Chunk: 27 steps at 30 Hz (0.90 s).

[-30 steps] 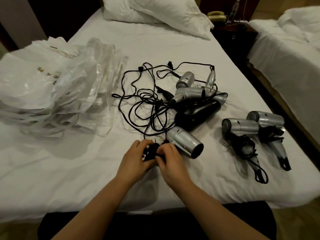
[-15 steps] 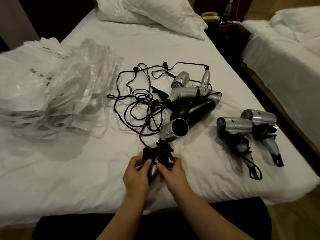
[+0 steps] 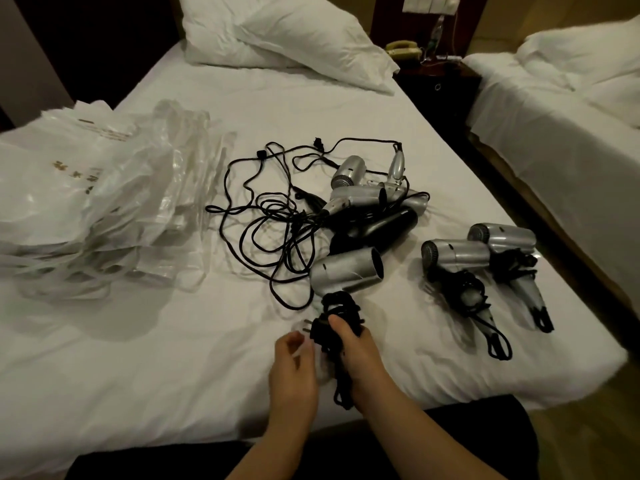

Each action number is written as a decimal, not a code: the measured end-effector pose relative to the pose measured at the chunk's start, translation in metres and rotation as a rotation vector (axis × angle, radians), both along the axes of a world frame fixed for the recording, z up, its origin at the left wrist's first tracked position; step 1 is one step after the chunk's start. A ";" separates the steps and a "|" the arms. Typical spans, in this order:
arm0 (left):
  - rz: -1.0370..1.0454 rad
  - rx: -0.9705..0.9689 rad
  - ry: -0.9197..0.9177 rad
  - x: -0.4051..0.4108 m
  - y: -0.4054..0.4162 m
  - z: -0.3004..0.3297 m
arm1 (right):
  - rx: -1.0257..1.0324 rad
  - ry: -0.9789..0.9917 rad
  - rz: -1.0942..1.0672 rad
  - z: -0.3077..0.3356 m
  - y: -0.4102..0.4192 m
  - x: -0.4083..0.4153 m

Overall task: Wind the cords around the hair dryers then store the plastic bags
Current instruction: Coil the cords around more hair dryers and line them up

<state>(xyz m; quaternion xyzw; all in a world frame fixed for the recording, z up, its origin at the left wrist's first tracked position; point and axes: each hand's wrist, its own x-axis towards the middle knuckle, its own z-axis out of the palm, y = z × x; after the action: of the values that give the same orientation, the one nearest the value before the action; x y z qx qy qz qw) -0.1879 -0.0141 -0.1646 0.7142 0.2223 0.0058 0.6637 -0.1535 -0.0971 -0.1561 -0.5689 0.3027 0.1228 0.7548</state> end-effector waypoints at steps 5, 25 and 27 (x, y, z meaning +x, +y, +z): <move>-0.178 -0.295 0.109 0.014 -0.020 0.020 | 0.120 0.014 0.091 0.012 -0.020 -0.012; -0.041 -0.314 -0.098 0.021 -0.032 0.053 | 0.242 -0.052 0.064 0.050 -0.031 -0.010; -0.041 -0.343 -0.109 0.021 -0.030 0.055 | 0.224 -0.058 0.069 0.052 -0.030 -0.011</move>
<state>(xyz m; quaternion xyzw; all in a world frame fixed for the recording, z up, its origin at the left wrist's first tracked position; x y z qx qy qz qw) -0.1668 -0.0439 -0.1093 0.5936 0.1690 -0.0069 0.7868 -0.1647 -0.1267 -0.1040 -0.4942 0.2456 0.1654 0.8174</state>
